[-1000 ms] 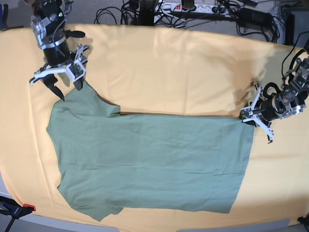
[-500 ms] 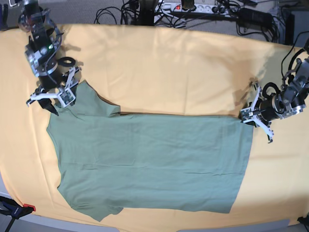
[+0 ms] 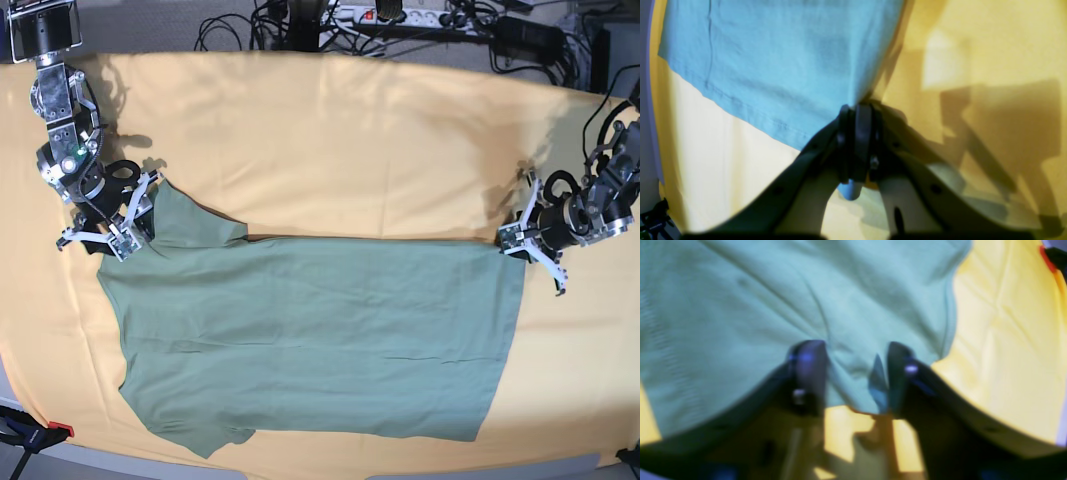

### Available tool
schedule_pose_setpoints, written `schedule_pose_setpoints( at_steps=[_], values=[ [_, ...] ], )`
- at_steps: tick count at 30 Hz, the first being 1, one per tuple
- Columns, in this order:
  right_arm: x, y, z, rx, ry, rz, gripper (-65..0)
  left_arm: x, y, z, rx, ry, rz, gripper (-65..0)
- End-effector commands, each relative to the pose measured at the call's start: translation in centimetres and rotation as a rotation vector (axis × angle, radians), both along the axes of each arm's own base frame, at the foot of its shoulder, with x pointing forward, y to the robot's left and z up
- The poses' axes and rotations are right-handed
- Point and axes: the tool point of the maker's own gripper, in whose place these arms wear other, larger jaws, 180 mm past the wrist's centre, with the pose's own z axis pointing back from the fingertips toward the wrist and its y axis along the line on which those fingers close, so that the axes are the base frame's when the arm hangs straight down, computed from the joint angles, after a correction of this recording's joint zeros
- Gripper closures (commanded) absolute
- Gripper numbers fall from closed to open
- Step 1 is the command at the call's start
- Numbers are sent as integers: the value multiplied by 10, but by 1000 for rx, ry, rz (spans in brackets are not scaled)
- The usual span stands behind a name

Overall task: Fold the T-shirt properly
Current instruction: 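Grasp the shirt's shoulder edges with both grippers, then pull the shoulder edges with both grippers away from the hem to flatten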

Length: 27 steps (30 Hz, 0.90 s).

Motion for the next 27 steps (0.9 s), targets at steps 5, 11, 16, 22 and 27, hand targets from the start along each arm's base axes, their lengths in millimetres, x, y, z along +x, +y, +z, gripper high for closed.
schedule_pose_setpoints(
  at_steps=[5,11,16,22,27],
  values=[
    [-1,-15,3,-66,23,-26,0,10,7,17,-1,-44,8,0],
    [15,-16,46,-104,-105,-35,0,14,6,26,1,-63,0,0],
    [19,-28,70,-174,-147,-27,0,21,6,53,-15,-107,-10,0],
    [14,-54,72,-266,-102,-50,0,10,-12,73,-84,-69,-63,0],
    [4,-62,71,-251,-20,-72,0,-12,-31,68,-114,39,-149,0]
  ],
)
